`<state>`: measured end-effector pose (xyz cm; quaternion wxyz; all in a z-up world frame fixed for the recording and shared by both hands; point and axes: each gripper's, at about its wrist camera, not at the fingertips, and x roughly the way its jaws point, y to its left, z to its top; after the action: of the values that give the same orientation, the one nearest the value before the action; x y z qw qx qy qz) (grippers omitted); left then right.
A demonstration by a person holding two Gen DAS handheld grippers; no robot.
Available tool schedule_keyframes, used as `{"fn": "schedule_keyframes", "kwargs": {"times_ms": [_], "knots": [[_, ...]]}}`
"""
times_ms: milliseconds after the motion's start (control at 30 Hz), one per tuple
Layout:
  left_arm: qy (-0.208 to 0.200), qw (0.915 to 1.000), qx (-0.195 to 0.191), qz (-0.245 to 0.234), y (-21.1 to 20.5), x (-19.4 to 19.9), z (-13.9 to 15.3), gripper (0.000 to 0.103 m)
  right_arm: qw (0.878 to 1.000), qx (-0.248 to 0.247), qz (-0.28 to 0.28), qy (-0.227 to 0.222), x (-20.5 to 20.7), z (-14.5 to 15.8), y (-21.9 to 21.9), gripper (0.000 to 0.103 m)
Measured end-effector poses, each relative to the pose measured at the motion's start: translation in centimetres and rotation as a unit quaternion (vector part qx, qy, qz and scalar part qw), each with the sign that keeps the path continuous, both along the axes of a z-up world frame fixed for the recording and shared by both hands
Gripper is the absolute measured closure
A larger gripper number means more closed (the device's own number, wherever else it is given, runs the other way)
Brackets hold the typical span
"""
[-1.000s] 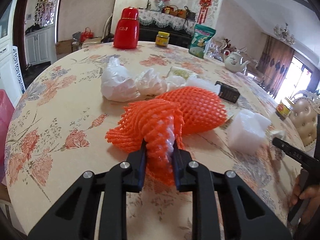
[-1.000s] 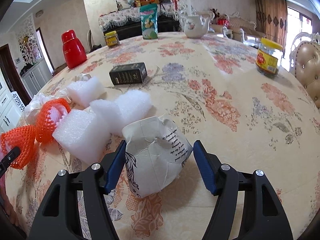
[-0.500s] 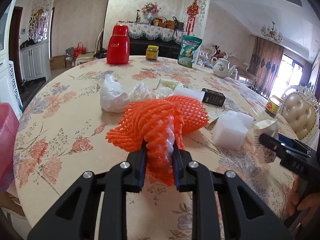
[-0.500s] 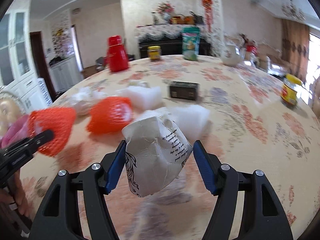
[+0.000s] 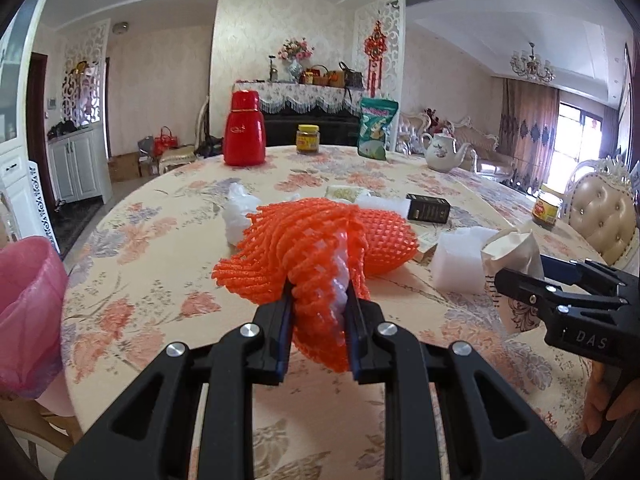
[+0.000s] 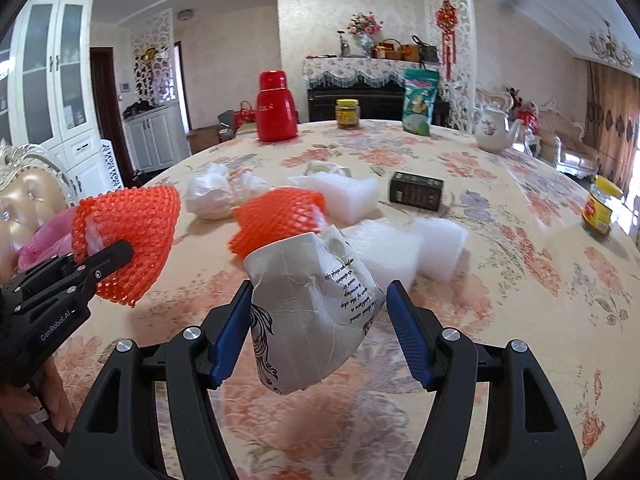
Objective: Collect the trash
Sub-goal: 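Carry the paper and orange net with both tools to the wastebasket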
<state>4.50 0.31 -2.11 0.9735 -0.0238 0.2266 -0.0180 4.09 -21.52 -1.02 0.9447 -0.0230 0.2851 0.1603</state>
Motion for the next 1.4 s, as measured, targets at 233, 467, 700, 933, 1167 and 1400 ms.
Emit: {"fn": "schedule_keyframes", "kwargs": {"times_ms": [233,467,700,933,1167,1400], "knots": [[-0.027,0.9993,-0.002,0.027,2.7,-2.3,0.2,0.081,0.999,-0.003,0.032,-0.008,-0.6,0.2,3.1,0.039],[-0.039,0.9969,0.002,0.068,6.3,-4.4,0.3,0.081,0.997,0.0,0.075,-0.024,-1.1,0.7,6.5,0.039],[-0.054,0.9915,0.023,0.116,9.7,-6.9,0.3,0.08,0.992,0.006,0.125,-0.033,-0.7,1.6,10.5,0.039],[-0.08,0.979,0.038,0.184,14.0,-9.1,1.6,0.08,0.98,0.008,0.195,-0.038,-0.1,2.4,17.2,0.039],[-0.093,0.9639,0.04,0.246,19.9,-11.5,3.0,0.08,0.96,0.027,0.272,-0.054,0.2,4.1,25.1,0.038],[-0.078,0.963,0.012,0.257,27.5,-12.2,3.5,0.079,0.936,0.06,0.343,-0.054,1.2,5.1,33.3,0.038]]}}
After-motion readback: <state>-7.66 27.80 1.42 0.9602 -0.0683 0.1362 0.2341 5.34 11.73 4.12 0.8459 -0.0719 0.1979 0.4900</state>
